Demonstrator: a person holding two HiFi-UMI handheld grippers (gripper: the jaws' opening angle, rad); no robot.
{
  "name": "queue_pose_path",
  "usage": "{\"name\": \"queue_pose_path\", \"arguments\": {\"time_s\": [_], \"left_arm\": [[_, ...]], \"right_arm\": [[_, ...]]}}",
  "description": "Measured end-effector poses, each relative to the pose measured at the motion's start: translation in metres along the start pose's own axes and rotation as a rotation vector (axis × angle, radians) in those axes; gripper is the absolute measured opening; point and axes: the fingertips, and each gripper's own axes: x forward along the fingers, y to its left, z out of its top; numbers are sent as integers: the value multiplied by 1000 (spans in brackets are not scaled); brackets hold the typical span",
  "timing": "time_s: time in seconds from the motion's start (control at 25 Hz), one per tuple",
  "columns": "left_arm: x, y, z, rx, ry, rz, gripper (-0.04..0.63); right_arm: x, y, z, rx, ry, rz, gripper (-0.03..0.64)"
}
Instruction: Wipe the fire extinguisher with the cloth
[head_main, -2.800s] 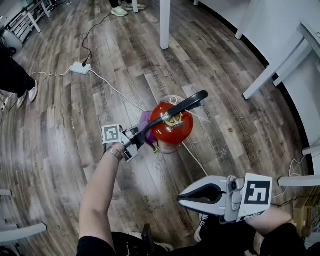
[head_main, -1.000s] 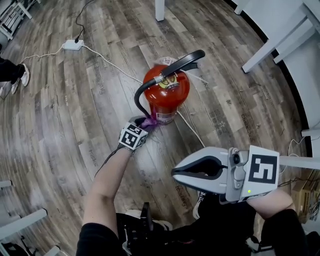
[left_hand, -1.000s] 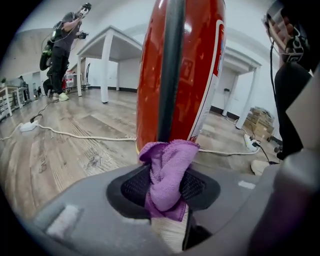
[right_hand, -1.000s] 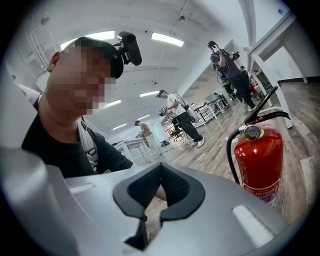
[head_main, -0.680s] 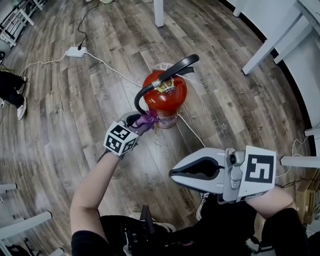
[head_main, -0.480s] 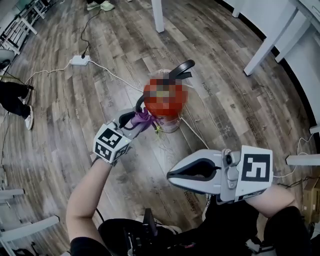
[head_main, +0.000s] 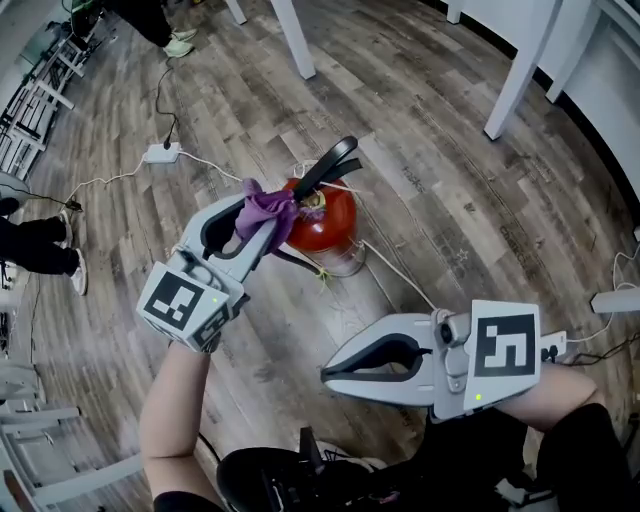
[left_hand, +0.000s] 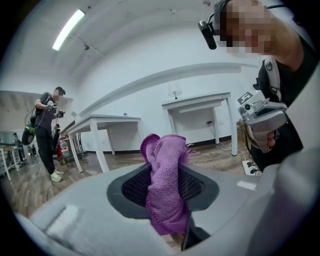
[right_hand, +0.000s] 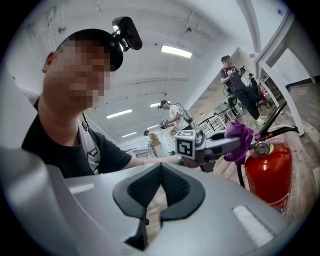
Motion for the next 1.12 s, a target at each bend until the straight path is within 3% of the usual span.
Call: {"name": "queue_pose_path", "arguments": {"time_s": [0.16,0.36,0.6,0.72,0.92,1.12], "left_arm": [[26,-7,15,121,104,-82,130],[71,-30,35,358,199,-164,130],[125,-45,63,463,234,-215,132],[129,-44,67,440,220,-216,130],[98,-35,52,309,184,-211,129],[49,-23,20,53,170,-197,127]], "right_arm": [[-7,-2,3,-1,-18,-8,0],[-14,-3,10,-3,-41,-4,0],[-20,-4,14,-5,-62,-9,0],[-26,-12,11,0,-52,-34,0],[-30,-17,10,14,-55,-44,0],[-24,-20,6,25,-42,-37,0]]}}
